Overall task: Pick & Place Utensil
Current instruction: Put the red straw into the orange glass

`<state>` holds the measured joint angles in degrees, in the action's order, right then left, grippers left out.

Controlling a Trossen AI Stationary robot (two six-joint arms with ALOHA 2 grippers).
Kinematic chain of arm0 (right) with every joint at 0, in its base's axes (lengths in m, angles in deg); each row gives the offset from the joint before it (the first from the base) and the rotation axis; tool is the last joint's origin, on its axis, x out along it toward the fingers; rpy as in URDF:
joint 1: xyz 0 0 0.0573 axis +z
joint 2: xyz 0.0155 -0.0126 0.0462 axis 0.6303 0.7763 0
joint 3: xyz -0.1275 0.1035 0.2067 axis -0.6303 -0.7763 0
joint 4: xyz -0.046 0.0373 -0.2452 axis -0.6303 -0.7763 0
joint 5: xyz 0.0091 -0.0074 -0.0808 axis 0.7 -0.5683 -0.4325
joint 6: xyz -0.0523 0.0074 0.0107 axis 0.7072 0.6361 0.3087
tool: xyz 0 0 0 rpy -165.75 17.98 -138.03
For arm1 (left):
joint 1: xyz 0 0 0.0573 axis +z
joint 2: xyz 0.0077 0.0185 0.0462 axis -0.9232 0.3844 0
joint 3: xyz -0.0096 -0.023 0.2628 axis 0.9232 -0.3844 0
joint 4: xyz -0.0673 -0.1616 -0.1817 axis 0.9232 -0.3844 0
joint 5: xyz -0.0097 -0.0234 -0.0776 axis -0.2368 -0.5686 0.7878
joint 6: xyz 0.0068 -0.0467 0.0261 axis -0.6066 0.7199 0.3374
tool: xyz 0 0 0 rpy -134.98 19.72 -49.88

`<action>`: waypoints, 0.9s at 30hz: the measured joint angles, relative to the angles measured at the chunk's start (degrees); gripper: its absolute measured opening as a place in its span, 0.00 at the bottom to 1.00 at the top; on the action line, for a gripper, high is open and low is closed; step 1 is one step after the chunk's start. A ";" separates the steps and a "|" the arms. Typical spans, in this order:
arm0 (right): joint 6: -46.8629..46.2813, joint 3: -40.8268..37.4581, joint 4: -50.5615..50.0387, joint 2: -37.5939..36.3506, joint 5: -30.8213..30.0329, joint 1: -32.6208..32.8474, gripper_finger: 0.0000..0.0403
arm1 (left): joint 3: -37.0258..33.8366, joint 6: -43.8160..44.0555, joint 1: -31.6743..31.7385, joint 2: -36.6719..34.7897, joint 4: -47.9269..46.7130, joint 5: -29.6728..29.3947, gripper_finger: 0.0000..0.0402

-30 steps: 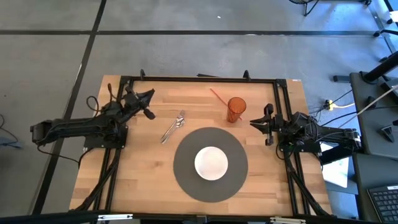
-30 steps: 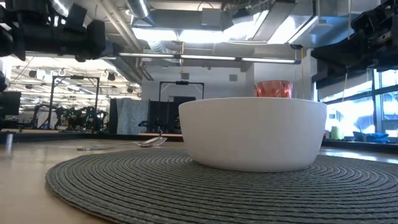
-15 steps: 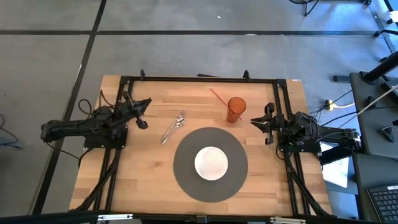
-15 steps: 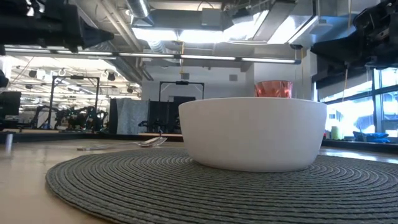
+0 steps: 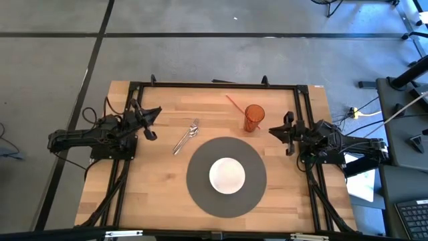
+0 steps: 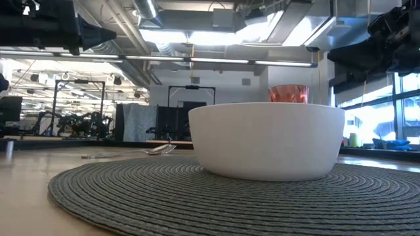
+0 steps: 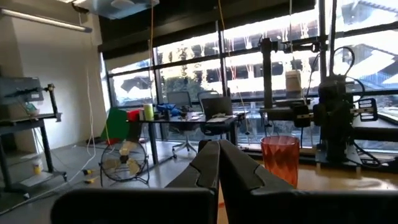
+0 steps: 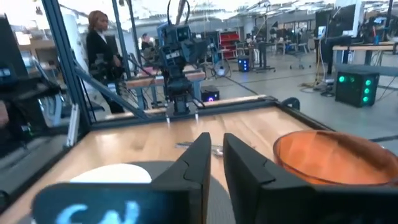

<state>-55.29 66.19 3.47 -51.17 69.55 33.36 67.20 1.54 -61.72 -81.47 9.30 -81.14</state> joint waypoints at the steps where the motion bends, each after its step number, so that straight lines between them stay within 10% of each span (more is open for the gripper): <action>1: -0.08 0.00 0.48 0.00 0.01 0.00 0.07 | 0.00 0.72 0.00 0.00 -0.01 -0.01 0.01; 13: 5.66 14.00 -1.20 9.06 -4.15 0.00 0.01 | 0.00 1.05 0.07 0.02 3.00 -6.15 0.01; 22: 8.09 45.72 -19.47 44.00 -24.18 -1.99 0.00 | 0.00 0.94 0.07 0.02 1.36 -6.15 0.01; 27: 6.73 67.84 -36.86 66.33 -18.69 -7.37 0.01 | 0.00 0.07 0.07 0.04 1.25 -6.17 0.01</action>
<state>-48.56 134.03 -33.39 15.16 50.86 25.99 67.20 1.61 -61.66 -81.43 10.56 -87.31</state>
